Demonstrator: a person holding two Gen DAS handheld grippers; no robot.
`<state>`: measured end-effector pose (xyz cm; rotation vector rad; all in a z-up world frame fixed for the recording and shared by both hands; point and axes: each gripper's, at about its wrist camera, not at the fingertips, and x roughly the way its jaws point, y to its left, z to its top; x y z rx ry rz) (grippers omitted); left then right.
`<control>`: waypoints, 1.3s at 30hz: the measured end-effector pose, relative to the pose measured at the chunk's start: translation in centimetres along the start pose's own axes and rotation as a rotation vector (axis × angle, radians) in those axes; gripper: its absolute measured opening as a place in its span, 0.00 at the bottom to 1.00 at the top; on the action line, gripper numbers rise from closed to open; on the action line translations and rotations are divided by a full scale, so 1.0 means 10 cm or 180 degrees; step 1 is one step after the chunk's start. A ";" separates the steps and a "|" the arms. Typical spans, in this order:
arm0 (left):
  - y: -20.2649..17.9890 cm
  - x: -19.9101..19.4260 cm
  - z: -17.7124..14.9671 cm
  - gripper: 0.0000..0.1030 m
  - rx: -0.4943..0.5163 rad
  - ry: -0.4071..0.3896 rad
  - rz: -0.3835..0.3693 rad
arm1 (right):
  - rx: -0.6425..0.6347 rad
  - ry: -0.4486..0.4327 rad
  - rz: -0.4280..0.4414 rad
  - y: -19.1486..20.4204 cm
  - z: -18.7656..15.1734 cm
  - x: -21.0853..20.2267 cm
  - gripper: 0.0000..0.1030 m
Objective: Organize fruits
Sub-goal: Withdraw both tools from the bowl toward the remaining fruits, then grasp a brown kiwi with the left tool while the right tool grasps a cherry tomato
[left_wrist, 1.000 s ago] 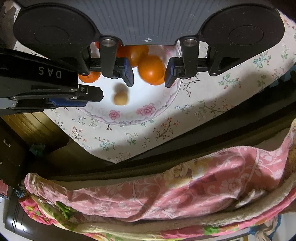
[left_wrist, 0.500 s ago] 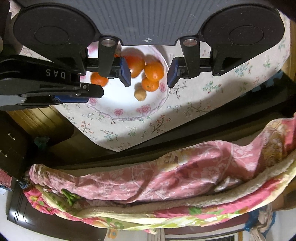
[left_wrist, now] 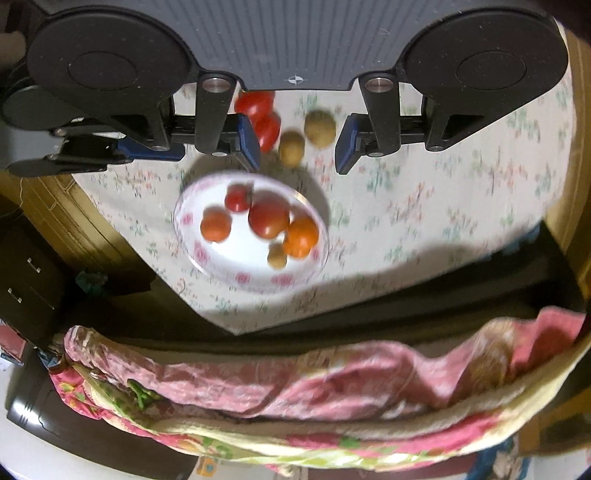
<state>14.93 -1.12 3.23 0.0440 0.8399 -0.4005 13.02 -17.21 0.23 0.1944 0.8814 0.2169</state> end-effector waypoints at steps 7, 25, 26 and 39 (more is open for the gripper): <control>0.17 -0.05 -0.14 0.54 -0.0012 0.0047 0.0050 | -0.0152 0.0143 0.0044 0.16 -0.14 0.23 0.34; 0.22 0.27 -0.20 0.55 0.0135 0.0229 0.0036 | -0.0341 0.0301 0.0002 0.18 -0.12 0.52 0.36; 0.19 0.31 -0.20 0.55 0.0176 0.0235 0.0031 | -0.0332 0.0308 0.0000 0.16 -0.13 0.51 0.36; 0.09 0.77 -0.20 0.42 0.0336 0.0363 0.0147 | -0.0153 0.0350 0.0087 -0.09 -0.16 0.30 0.36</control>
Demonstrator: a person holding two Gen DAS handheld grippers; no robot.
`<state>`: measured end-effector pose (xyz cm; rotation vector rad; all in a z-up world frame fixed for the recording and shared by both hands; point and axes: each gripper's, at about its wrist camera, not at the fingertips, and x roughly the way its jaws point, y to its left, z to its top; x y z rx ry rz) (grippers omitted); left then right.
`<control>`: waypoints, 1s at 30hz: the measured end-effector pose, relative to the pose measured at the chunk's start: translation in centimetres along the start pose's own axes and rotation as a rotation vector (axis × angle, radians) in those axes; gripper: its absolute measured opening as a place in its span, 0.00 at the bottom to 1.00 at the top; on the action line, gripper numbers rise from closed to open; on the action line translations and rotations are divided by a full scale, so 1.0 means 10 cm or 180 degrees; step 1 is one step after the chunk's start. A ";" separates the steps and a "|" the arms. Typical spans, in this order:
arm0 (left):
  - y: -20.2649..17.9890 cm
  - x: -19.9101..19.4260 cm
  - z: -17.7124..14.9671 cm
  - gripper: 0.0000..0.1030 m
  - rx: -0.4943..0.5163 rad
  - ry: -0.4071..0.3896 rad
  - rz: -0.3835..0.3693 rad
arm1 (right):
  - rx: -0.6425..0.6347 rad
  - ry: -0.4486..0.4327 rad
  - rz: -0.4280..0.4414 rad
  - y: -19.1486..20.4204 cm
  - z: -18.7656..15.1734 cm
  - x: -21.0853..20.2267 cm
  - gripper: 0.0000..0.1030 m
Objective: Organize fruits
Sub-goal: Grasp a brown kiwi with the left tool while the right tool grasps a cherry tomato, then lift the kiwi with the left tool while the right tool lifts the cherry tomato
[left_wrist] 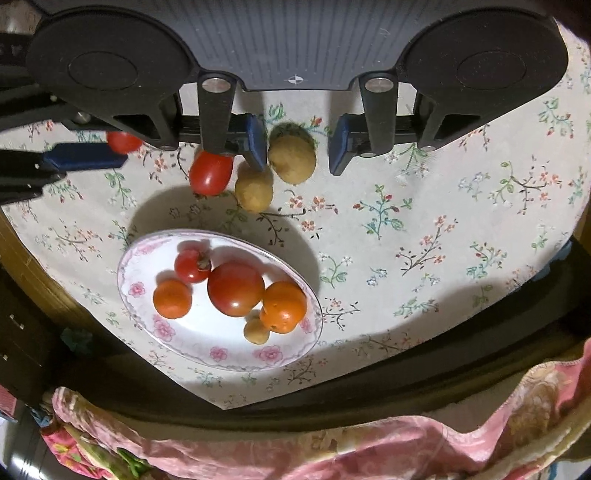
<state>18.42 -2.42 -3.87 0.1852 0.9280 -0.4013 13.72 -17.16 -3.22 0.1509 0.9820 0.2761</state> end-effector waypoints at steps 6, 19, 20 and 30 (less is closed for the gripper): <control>-0.10 0.01 -0.03 0.36 0.0111 0.0059 0.0082 | -0.0010 -0.0006 -0.0052 -0.04 -0.01 -0.03 0.36; -0.16 -0.39 -0.35 0.35 0.0303 0.0231 -0.0096 | -0.0279 0.0043 -0.0012 0.04 -0.11 -0.11 0.36; -0.18 -0.41 -0.40 0.35 0.0346 0.0244 -0.0105 | -0.0328 0.0057 0.0000 0.05 -0.14 -0.11 0.36; -0.16 -0.43 -0.52 0.43 0.0461 0.0261 -0.0165 | -0.0627 0.0169 -0.0038 0.14 -0.25 -0.03 0.37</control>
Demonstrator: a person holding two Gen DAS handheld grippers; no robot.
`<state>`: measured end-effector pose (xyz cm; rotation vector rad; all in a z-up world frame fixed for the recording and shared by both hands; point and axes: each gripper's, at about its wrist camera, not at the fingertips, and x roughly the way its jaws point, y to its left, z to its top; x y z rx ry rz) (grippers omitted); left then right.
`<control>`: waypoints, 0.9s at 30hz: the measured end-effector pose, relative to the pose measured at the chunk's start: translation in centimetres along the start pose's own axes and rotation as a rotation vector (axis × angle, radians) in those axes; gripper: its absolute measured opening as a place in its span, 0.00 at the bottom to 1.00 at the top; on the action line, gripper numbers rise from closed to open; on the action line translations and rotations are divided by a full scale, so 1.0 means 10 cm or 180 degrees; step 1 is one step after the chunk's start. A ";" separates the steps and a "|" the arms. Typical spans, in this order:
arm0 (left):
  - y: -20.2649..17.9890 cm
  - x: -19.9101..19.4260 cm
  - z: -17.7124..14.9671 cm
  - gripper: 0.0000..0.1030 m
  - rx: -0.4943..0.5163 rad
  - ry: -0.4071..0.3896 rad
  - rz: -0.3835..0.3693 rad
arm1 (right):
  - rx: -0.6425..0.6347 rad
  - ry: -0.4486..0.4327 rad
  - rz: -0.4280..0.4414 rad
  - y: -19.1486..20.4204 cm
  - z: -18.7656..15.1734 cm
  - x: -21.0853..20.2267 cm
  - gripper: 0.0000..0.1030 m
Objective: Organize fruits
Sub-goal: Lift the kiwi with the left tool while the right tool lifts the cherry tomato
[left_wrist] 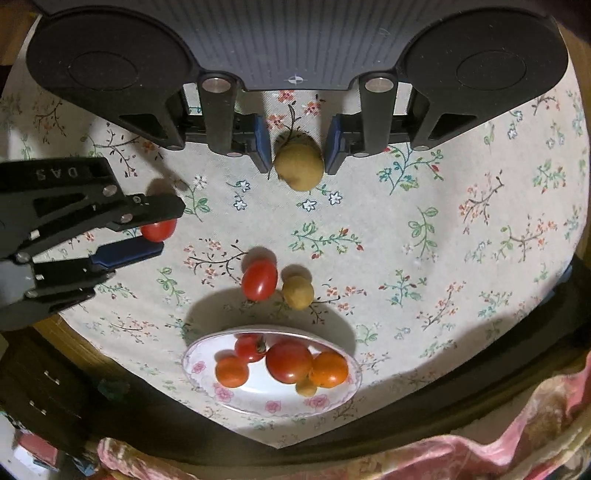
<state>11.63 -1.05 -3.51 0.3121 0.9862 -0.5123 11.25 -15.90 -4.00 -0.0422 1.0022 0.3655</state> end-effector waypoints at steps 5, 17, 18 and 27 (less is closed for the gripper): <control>0.01 -0.02 -0.01 0.53 -0.0006 -0.0012 -0.0001 | 0.0003 0.0056 0.0009 -0.05 -0.02 0.00 0.46; 0.00 0.00 0.02 0.60 -0.0025 -0.0004 -0.0033 | -0.0022 0.0028 0.0067 -0.07 -0.01 -0.06 0.54; 0.00 0.00 0.02 0.60 -0.0025 -0.0003 -0.0036 | -0.0028 0.0021 0.0070 -0.06 -0.01 -0.07 0.54; 0.01 0.02 0.02 0.60 -0.0019 0.0004 -0.0024 | -0.0105 0.0075 0.0110 0.00 -0.02 -0.04 0.54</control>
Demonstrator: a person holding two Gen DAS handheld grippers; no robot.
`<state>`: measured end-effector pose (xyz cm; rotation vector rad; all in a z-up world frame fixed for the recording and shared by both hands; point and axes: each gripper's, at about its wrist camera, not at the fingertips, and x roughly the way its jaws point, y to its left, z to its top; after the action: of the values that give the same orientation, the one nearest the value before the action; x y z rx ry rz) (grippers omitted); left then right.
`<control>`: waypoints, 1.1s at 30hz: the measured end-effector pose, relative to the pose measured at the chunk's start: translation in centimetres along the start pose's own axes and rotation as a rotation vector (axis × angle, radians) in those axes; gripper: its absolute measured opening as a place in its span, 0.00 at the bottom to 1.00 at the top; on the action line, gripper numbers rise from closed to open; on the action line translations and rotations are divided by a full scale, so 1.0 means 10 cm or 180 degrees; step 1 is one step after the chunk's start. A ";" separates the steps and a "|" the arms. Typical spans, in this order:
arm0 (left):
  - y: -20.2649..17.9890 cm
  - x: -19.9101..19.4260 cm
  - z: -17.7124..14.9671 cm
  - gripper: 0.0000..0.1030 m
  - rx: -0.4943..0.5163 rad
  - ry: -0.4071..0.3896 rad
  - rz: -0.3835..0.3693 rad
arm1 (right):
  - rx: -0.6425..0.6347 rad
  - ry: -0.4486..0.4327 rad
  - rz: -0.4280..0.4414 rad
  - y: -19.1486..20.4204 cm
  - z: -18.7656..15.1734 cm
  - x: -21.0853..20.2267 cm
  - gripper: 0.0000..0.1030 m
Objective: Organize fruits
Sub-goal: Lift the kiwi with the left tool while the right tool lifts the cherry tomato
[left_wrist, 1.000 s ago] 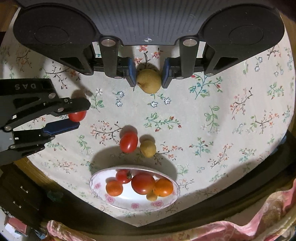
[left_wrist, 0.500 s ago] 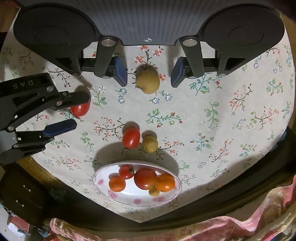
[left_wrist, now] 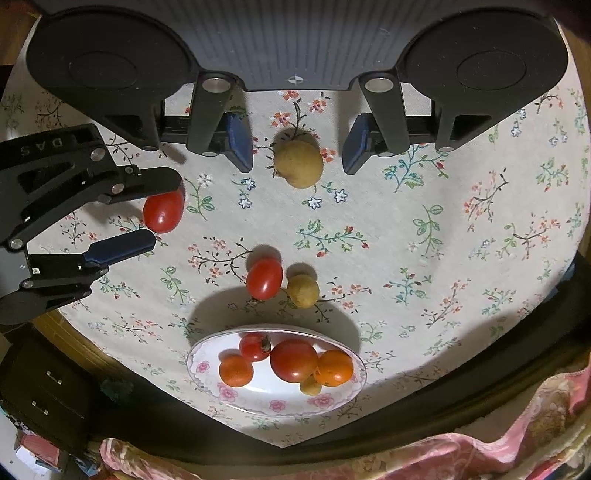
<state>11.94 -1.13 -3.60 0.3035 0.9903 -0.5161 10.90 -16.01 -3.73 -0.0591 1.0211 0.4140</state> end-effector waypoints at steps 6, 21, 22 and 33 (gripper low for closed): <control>-0.02 0.02 -0.01 0.61 0.0013 0.0018 0.0000 | 0.0008 0.0011 0.0003 0.00 0.00 0.01 0.54; 0.00 0.03 0.02 0.38 -0.0055 0.0022 0.0105 | -0.0015 0.0074 -0.0054 0.05 -0.01 0.05 0.39; 0.00 0.03 0.02 0.36 -0.0065 0.0019 0.0099 | -0.0028 0.0080 -0.0066 0.05 0.00 0.06 0.38; -0.03 -0.04 0.09 0.35 -0.0062 -0.0085 0.0081 | 0.0090 -0.0027 -0.0049 0.00 0.05 -0.02 0.38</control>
<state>12.20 -1.69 -2.80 0.2907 0.9640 -0.4861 11.21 -15.92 -3.34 -0.0396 1.0173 0.3855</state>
